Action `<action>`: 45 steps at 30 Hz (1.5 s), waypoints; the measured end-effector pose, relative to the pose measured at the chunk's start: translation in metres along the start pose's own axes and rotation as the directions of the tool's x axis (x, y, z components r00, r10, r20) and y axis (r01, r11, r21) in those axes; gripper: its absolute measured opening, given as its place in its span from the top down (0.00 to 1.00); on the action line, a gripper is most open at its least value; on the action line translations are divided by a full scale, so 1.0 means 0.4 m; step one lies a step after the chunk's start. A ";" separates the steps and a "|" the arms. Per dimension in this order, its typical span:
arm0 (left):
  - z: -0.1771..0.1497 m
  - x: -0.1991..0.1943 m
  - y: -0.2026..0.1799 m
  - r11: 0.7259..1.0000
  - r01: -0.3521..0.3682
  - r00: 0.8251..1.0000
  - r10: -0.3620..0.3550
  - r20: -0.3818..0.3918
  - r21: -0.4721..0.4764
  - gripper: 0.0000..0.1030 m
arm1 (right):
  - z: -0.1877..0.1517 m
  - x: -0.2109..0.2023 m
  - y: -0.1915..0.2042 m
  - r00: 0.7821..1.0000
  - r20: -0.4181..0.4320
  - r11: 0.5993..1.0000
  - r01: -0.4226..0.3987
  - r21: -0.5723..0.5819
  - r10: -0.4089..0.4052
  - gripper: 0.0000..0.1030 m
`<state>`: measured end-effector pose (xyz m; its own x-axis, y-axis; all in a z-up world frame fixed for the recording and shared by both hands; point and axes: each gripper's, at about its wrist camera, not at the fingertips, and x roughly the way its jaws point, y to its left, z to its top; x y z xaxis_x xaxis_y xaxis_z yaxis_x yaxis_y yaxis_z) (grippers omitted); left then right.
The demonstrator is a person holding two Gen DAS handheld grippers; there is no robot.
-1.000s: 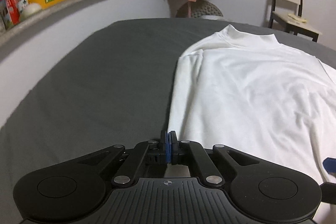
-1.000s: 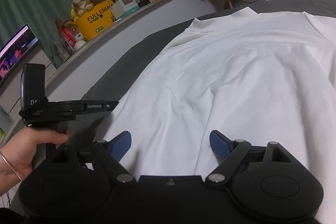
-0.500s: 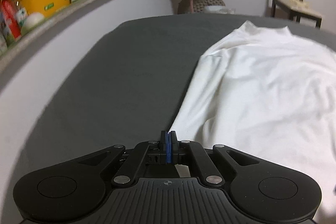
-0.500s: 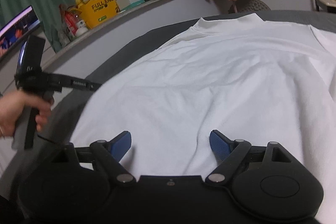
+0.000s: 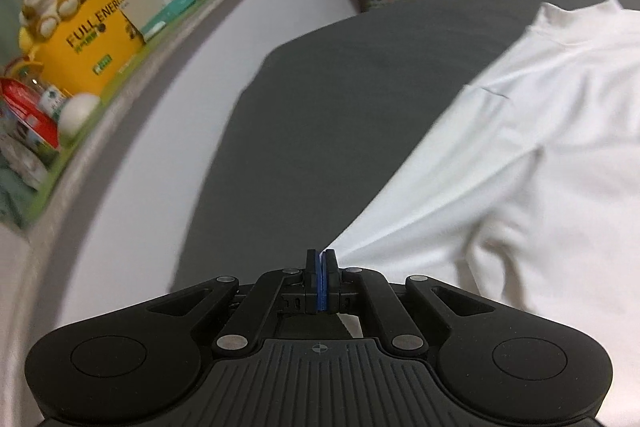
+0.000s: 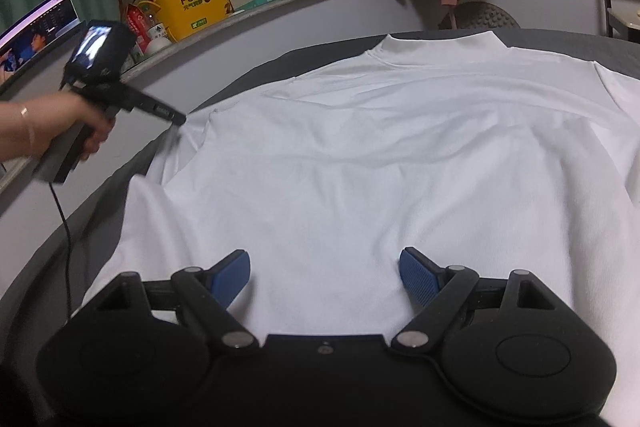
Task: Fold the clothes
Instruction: 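Pull the side edge outward with the left tool and release, then grasp the folded-under sleeve with the left tool and pull it out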
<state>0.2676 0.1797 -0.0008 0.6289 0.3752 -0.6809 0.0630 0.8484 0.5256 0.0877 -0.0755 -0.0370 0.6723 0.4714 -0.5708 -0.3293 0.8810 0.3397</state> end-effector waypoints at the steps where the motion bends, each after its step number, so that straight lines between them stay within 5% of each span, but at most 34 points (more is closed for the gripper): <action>1: 0.012 0.010 -0.001 1.000 -0.020 1.000 0.020 -0.003 0.018 1.00 | 0.000 -0.001 0.000 1.000 -0.002 1.000 0.000 -0.002 0.000 0.21; 6: 0.065 0.069 -0.018 0.990 -0.096 0.995 0.098 -0.022 0.105 1.00 | 0.001 -0.002 0.000 1.000 -0.010 1.000 0.004 -0.021 -0.004 0.20; 9: 0.070 0.110 -0.030 0.998 -0.035 0.994 0.040 -0.098 0.055 1.00 | 0.002 -0.002 0.002 1.000 -0.013 1.000 0.004 -0.028 -0.004 0.19; 13: 0.039 0.099 -0.006 0.998 0.013 0.996 -0.018 -0.088 -0.056 0.95 | 0.008 -0.001 0.000 1.000 -0.015 0.999 -0.003 -0.033 0.002 0.18; 16: 0.010 0.076 0.027 0.986 0.060 0.994 -0.073 -0.076 -0.156 0.77 | 0.009 -0.001 -0.002 1.000 -0.016 1.000 -0.007 -0.031 0.007 0.18; 18: -0.022 0.040 0.062 0.965 0.100 0.992 -0.115 -0.050 -0.241 0.41 | 0.009 -0.001 -0.003 1.000 -0.015 1.000 -0.007 -0.026 0.007 0.18; 20: -0.070 -0.009 0.085 0.935 0.151 0.987 -0.160 -0.001 -0.320 0.27 | 0.008 -0.003 -0.002 1.000 -0.015 1.000 -0.004 -0.020 0.004 0.18; 24: -0.182 -0.096 0.096 0.860 0.283 0.956 -0.289 0.052 -0.424 0.27 | 0.009 -0.010 0.003 1.000 -0.018 1.000 0.009 -0.007 -0.009 0.18; 28: -0.270 -0.143 0.058 0.832 0.361 0.927 -0.369 0.066 -0.421 0.27 | 0.012 -0.047 0.014 0.999 -0.033 1.000 -0.010 0.011 0.010 0.20; 31: -0.325 -0.157 0.026 0.813 0.423 0.898 -0.436 0.064 -0.400 0.52 | 0.017 -0.090 0.049 0.999 -0.032 0.997 -0.042 -0.062 0.040 0.21; 34: -0.342 -0.163 0.028 0.779 0.473 0.874 -0.474 0.108 -0.411 0.62 | 0.025 -0.115 0.091 0.998 -0.016 0.992 -0.056 -0.115 0.055 0.21; 37: -0.352 -0.170 0.030 0.711 0.529 0.838 -0.525 0.150 -0.464 0.68 | 0.027 -0.124 0.117 0.997 -0.016 0.991 -0.082 -0.108 0.080 0.21; 38: -0.348 -0.171 0.023 0.701 0.536 0.832 -0.533 0.154 -0.471 0.84 | 0.025 -0.122 0.121 0.996 -0.024 0.991 -0.084 -0.100 0.082 0.21; 39: -0.348 -0.174 0.011 0.697 0.538 0.828 -0.541 0.145 -0.474 0.99 | 0.022 -0.120 0.126 0.996 -0.032 0.992 -0.087 -0.093 0.084 0.21; 42: -0.353 -0.184 -0.007 0.704 0.526 0.835 -0.533 0.133 -0.478 1.00 | 0.018 -0.121 0.142 0.996 -0.042 0.993 -0.081 -0.091 0.078 0.21; 45: -0.373 -0.209 0.024 0.734 0.470 0.871 -0.478 0.119 -0.490 1.00 | 0.012 -0.131 0.155 0.997 -0.043 0.993 -0.075 -0.089 0.072 0.21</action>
